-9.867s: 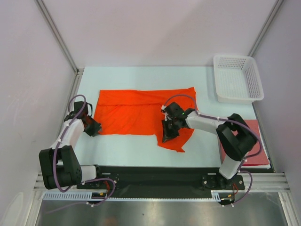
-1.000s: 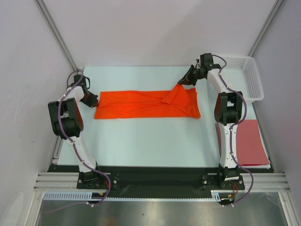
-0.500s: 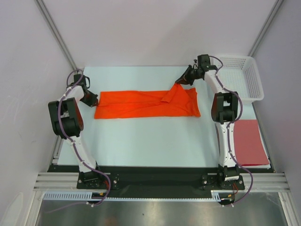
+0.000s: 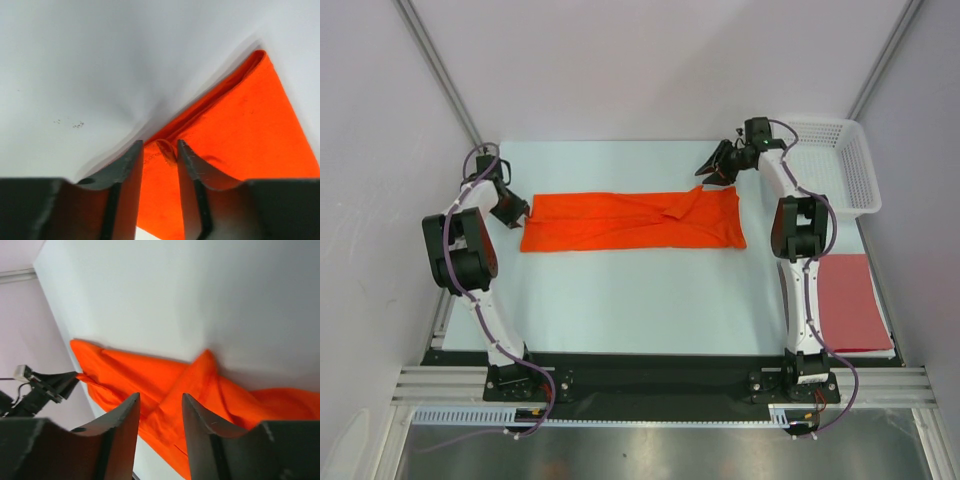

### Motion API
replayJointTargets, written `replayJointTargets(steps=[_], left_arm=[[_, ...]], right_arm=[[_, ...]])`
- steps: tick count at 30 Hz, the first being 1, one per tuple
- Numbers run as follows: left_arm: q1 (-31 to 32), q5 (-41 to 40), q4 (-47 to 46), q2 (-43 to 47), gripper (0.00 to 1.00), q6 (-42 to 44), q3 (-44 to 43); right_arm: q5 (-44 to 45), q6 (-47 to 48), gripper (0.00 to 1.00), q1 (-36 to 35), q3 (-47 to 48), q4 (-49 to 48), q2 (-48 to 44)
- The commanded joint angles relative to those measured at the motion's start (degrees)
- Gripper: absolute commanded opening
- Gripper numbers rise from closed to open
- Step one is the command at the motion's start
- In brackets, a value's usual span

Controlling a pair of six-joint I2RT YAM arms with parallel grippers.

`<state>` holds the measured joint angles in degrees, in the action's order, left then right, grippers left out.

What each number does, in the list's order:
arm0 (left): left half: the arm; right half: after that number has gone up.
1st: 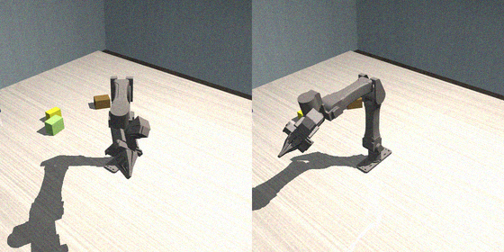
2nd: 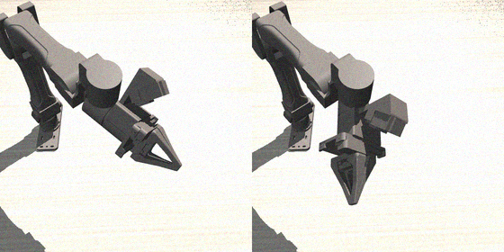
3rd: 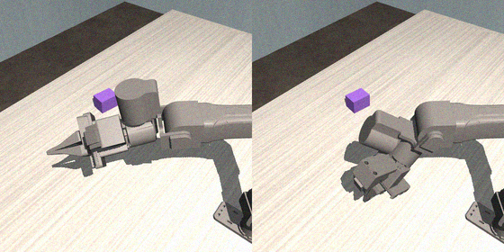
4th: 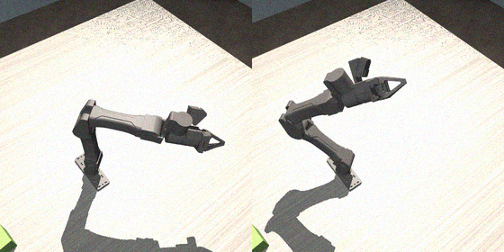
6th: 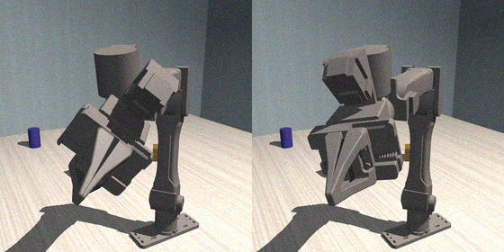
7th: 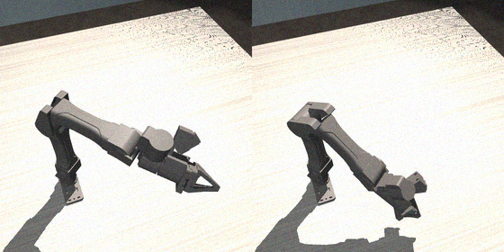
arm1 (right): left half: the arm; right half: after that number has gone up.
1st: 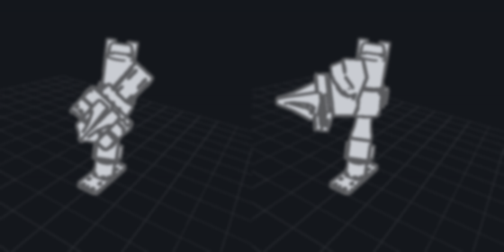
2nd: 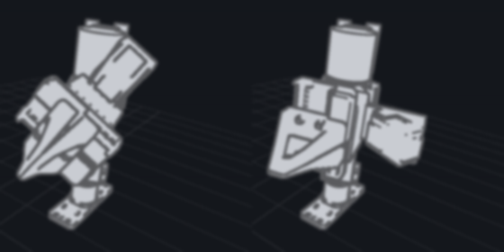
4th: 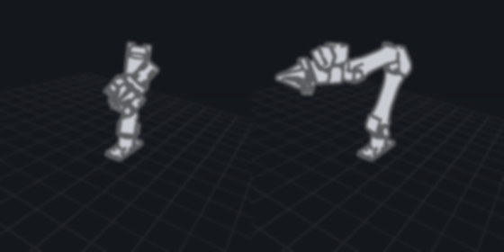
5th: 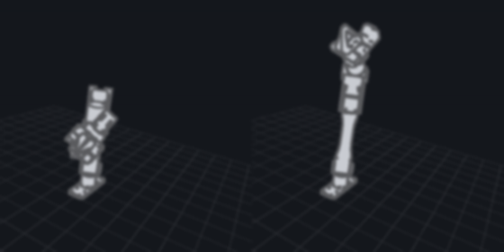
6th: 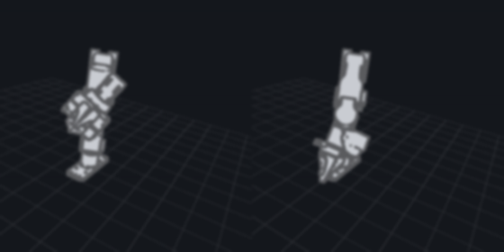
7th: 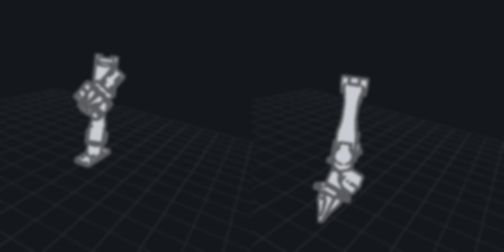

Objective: Fold and stack the t-shirts
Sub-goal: Fold the tshirt

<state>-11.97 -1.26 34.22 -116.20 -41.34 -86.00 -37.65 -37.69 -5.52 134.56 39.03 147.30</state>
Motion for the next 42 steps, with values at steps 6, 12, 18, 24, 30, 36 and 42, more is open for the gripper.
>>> replayJointTargets(steps=[6, 12, 18, 24, 30, 36, 42], left_arm=[[2.6, -4.7, 0.0, 14.7, 0.47, 7.2, 3.8], [6.1, -0.6, -2.9, 21.0, 0.44, 6.7, 13.2], [7.4, 5.9, -5.1, 17.0, 0.39, 8.1, 13.6], [7.3, 5.7, -4.4, 11.9, 0.37, 9.9, 11.2], [7.3, 4.9, -3.6, 9.2, 0.36, 11.5, 11.3], [7.1, 4.1, -3.5, 7.8, 0.36, 12.3, 11.1], [7.0, 3.9, -2.9, 6.7, 0.36, 12.7, 10.1]], right_arm=[[7.4, 15.5, 0.52, 2.6, -3.7, 14.0, -15.0], [7.3, 18.2, 0.52, 0.5, -28.2, 9.8, -30.3], [7.8, 17.7, 0.47, -1.7, -44.8, 4.1, -40.1], [16.5, 22.7, 0.54, -1.9, -49.1, 7.5, -40.9], [28.6, 27.7, 0.57, -2.7, -48.8, 11.2, -39.3], [29.4, 27.6, 0.57, -4.1, -46.7, 10.5, -36.6], [32.4, 27.8, 0.46, -5.0, -43.5, 10.8, -32.5]])
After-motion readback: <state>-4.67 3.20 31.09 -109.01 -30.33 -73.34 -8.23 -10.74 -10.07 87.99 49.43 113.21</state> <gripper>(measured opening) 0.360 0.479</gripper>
